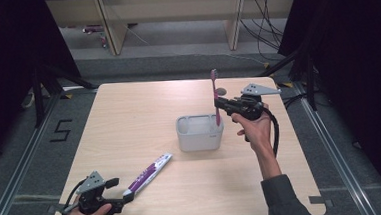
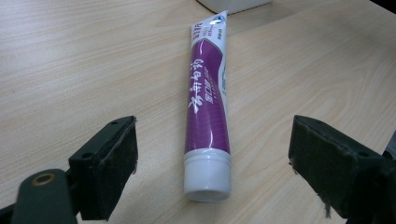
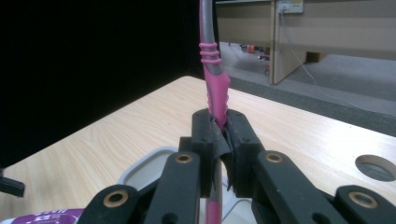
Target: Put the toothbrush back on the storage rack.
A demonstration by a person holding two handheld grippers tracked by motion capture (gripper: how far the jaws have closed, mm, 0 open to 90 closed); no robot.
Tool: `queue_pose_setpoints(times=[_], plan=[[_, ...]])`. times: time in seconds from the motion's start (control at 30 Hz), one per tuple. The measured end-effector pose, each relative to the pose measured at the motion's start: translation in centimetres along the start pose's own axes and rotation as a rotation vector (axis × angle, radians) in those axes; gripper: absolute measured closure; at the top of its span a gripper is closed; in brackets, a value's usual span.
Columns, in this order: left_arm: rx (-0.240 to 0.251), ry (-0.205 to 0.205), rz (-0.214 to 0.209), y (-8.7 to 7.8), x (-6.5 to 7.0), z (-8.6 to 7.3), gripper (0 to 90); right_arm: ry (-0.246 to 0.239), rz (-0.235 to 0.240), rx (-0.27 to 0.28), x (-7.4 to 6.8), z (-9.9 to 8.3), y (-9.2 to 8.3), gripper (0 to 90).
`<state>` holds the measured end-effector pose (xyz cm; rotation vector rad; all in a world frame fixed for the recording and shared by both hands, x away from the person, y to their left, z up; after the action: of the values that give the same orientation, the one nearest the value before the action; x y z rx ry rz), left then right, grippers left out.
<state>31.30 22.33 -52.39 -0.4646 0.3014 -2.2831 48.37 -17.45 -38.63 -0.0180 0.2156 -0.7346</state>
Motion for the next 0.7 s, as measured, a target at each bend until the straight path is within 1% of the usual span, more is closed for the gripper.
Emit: queue_pose_setpoints(times=[0.03, 0.07, 0.1, 0.13, 0.17, 0.2, 0.23, 0.27, 0.3, 0.33, 0.37, 0.4, 0.43, 0.47, 0.5, 0.6, 0.63, 0.7], plan=[[0.0, 0.001, 0.0, 0.0, 0.0, 0.0, 15.2, -0.012, 0.003, 0.009, 0.2, 0.0, 0.1, 83.4], [0.0, 0.001, 0.0, 0.0, 0.0, 0.0, 15.2, -0.008, -0.006, 0.002, 0.2, -0.1, 0.2, 83.4], [0.0, -0.001, 0.0, 0.0, 0.0, 0.0, 15.2, -0.014, -0.002, 0.008, 0.3, -0.2, 0.4, 83.4], [-0.001, 0.001, -0.001, 0.0, 0.0, 0.0, 15.2, -0.015, -0.016, 0.001, 0.4, -0.3, 0.4, 83.4], [-0.001, 0.001, -0.001, 0.0, 0.0, 0.0, 15.2, 0.006, -0.011, -0.006, 0.4, -0.4, 0.5, 83.4], [-0.004, 0.004, 0.0, 0.0, 0.0, 0.0, 15.2, 0.003, -0.017, -0.014, 0.5, -0.6, 0.6, 83.4], [0.0, -0.001, 0.0, 0.0, 0.0, 0.0, 15.2, 0.001, -0.018, -0.01, 0.6, -0.7, 0.7, 83.4], [-0.002, 0.0, -0.001, 0.0, 0.0, 0.0, 15.2, 0.011, -0.015, -0.015, 0.7, -0.8, 0.8, 83.4], [-0.003, 0.001, -0.002, 0.0, 0.0, 0.0, 15.2, -0.006, -0.022, -0.006, 0.9, -0.9, 0.9, 83.4], [-0.002, 0.001, -0.001, 0.0, 0.0, 0.0, 15.2, 0.01, -0.021, -0.015, 0.9, -1.1, 1.0, 83.4], [-0.002, 0.001, -0.001, 0.0, 0.0, 0.0, 15.2, 0.01, -0.021, -0.015, 0.9, -1.1, 1.0, 83.4], [0.0, -0.002, -0.001, 0.0, 0.0, 0.0, 15.2, -0.017, -0.03, -0.012, 1.2, -1.2, 1.2, 83.3], [0.0, -0.001, -0.001, 0.0, 0.0, 0.0, 15.2, -0.005, -0.017, -0.017, 1.1, -1.4, 1.3, 83.4], [0.0, -0.002, -0.002, 0.0, 0.0, 0.0, 15.2, -0.008, -0.017, -0.014, 1.2, -1.5, 1.4, 83.3], [0.0, -0.001, -0.002, 0.0, 0.0, 0.0, 15.2, 0.014, -0.038, -0.02, 1.2, -1.6, 1.4, 83.3], [-0.007, 0.005, -0.002, 0.0, 0.0, 0.0, 15.2, -0.001, -0.043, -0.02, 1.5, -1.9, 1.6, 83.3], [0.0, 0.002, -0.007, 0.0, 0.0, 0.0, 15.2, 0.011, -0.038, -0.024, 1.5, -2.0, 1.7, 83.3], [-0.002, 0.004, -0.007, 0.0, 0.0, 0.0, 15.2, 0.005, -0.046, -0.035, 1.8, -2.3, 1.7, 83.3]])
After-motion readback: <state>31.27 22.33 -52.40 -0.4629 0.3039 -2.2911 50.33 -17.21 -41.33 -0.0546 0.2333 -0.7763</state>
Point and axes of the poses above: each handheld gripper's, and its own axes: y roughly forward along the jaws, z roughly out of its top, x roughly to its right, the point moved 4 cm from there along y, roughly forward along the jaws, and after that the axes turned 12 degrees about x, right-handed, at the moved point
